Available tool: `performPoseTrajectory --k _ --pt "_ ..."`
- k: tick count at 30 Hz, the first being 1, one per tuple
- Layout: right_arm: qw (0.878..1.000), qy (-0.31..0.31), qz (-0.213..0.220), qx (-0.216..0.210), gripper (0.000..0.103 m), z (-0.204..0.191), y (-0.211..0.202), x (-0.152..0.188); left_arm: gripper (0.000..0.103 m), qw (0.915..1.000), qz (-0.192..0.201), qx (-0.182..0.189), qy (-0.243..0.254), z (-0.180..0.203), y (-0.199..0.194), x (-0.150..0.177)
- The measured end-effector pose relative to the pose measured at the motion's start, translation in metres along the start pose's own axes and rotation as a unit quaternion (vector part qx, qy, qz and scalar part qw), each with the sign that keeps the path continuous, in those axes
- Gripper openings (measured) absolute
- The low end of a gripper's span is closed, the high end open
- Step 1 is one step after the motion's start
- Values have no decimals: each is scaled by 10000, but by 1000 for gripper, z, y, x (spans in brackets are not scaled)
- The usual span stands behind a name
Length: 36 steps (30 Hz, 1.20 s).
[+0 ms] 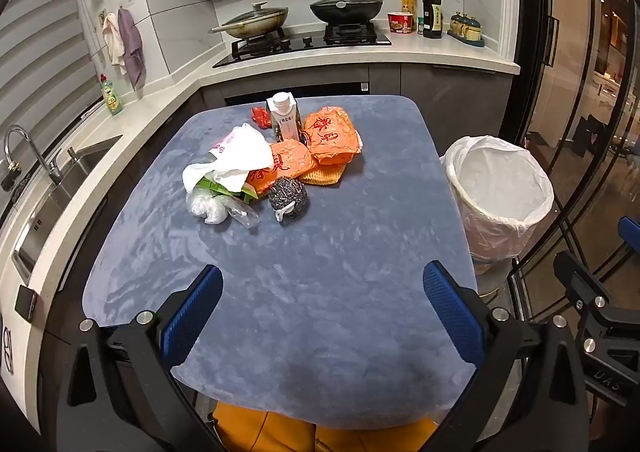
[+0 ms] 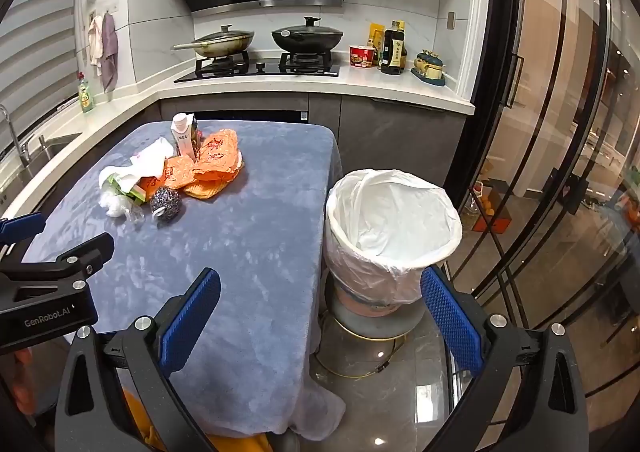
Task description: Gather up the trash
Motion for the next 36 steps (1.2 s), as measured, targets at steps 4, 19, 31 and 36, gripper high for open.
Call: performPoseTrajectory --k 4,19,31,36 --pt "10000 16 17 -9 96 -1 -1 -1 96 10000 5 7 3 0 0 0" --pt "10000 -38 16 -32 96 -7 -4 -4 96 10000 -24 12 -27 2 3 4" --pt "10000 -80 13 -26 96 -10 -5 -3 96 10000 -50 29 -33 2 5 10" --pt "10000 -43 44 -17 96 -9 -7 0 96 10000 -44 44 -28 1 5 10"
Point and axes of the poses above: each gripper's, at about its wrist camera, not at the fingertips, and y roughly the way its jaws point, z to its right, x to its underside, the point moved 9 cm from there along y, roughly the way its jaws point, and after that the axes turned 13 degrees about -z, right-handed, at the moved point
